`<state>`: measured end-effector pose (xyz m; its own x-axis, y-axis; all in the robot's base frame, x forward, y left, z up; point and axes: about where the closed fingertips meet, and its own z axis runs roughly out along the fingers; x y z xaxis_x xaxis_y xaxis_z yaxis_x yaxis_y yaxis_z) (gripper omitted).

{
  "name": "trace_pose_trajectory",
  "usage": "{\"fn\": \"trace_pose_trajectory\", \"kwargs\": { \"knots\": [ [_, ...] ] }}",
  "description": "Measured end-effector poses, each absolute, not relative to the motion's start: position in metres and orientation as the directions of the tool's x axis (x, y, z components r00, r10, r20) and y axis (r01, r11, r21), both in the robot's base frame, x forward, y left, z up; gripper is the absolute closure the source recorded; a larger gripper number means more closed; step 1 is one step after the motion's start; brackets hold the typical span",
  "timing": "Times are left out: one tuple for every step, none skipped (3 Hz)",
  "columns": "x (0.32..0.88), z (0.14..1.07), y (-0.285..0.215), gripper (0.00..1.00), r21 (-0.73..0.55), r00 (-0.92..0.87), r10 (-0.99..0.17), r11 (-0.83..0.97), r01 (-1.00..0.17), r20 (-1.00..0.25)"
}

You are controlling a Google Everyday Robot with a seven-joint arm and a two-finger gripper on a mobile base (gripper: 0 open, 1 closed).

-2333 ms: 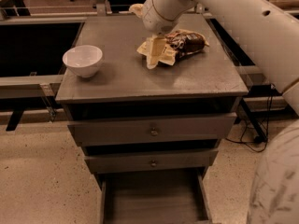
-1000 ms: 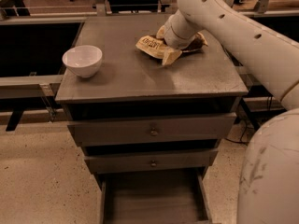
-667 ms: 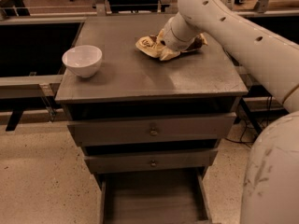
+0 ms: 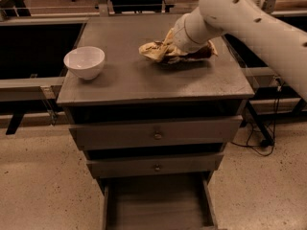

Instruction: Place brown chip bag into bottom drawer

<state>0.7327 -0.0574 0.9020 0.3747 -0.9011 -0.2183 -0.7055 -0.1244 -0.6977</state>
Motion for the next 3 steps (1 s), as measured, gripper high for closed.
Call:
{"fn": "trace_pose_trajectory", "kwargs": {
  "knots": [
    [0.676, 0.947, -0.059, 1.0, -0.742, 0.378, -0.868, -0.017, -0.671, -0.322],
    [0.602, 0.986, -0.057, 1.0, -0.75, 0.359, -0.834, 0.095, -0.654, -0.418],
    [0.526, 0.976, -0.055, 1.0, -0.694, 0.323, -0.814, 0.131, -0.708, -0.484]
  ]
}}
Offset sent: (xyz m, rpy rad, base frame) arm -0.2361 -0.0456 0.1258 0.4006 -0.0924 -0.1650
